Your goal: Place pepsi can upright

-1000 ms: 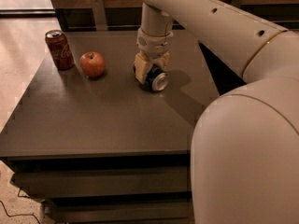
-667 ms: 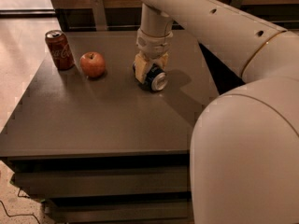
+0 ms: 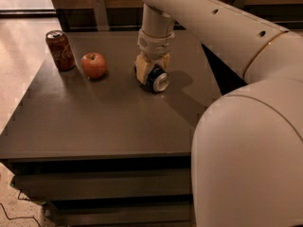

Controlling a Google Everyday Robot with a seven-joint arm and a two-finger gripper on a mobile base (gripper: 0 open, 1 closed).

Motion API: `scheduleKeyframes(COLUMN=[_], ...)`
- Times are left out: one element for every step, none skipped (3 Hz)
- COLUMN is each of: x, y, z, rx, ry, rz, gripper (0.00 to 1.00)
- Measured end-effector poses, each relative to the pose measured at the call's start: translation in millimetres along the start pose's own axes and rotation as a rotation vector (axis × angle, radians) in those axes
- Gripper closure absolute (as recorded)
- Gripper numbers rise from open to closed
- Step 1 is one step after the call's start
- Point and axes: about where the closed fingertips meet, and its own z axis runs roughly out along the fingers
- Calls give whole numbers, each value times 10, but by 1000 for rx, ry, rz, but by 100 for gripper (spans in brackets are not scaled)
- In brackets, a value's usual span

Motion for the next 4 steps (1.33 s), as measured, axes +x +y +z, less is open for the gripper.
scheduleKeyframes(x=[146, 251, 301, 311], y=[-129, -257, -332, -326], z=[-292, -645, -937, -1101], rx=[16, 28, 17, -30], ry=[-80, -186, -296, -425], rz=[-20, -49, -98, -183], gripper=[100, 100, 100, 100])
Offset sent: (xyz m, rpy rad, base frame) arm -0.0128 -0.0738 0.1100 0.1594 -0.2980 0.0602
